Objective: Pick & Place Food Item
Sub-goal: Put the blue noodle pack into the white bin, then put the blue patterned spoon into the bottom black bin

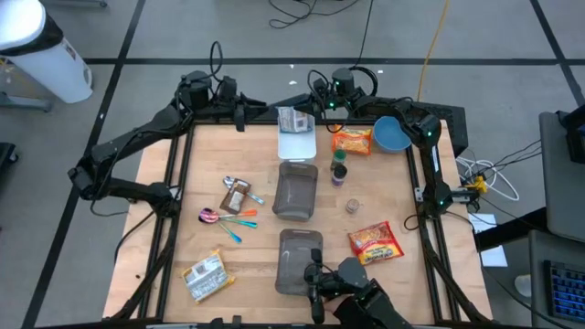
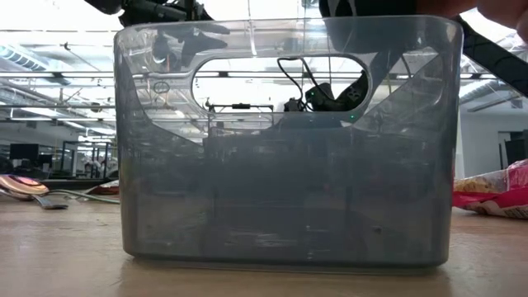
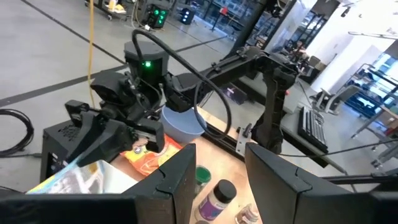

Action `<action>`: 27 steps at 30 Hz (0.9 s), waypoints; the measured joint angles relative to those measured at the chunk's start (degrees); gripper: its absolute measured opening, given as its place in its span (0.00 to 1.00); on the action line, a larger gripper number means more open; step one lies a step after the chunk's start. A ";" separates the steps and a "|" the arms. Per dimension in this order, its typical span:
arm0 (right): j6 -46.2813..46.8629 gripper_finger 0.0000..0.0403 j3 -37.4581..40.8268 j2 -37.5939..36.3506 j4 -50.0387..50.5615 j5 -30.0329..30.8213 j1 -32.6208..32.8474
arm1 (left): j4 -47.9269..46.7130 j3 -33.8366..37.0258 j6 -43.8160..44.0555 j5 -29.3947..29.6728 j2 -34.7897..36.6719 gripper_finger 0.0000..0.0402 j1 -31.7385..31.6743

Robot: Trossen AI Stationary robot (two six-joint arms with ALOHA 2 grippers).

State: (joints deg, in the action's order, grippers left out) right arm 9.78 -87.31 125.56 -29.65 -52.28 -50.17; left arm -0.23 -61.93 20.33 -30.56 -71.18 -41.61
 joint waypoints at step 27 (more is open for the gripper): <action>7.31 0.31 -0.02 -11.33 1.70 -3.45 -0.02 | -10.53 0.07 0.97 0.10 5.49 0.36 -6.42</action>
State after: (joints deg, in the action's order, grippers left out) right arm 17.09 -87.33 114.23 -27.95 -55.73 -50.20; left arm -10.76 -61.87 21.30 -30.46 -65.68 -48.03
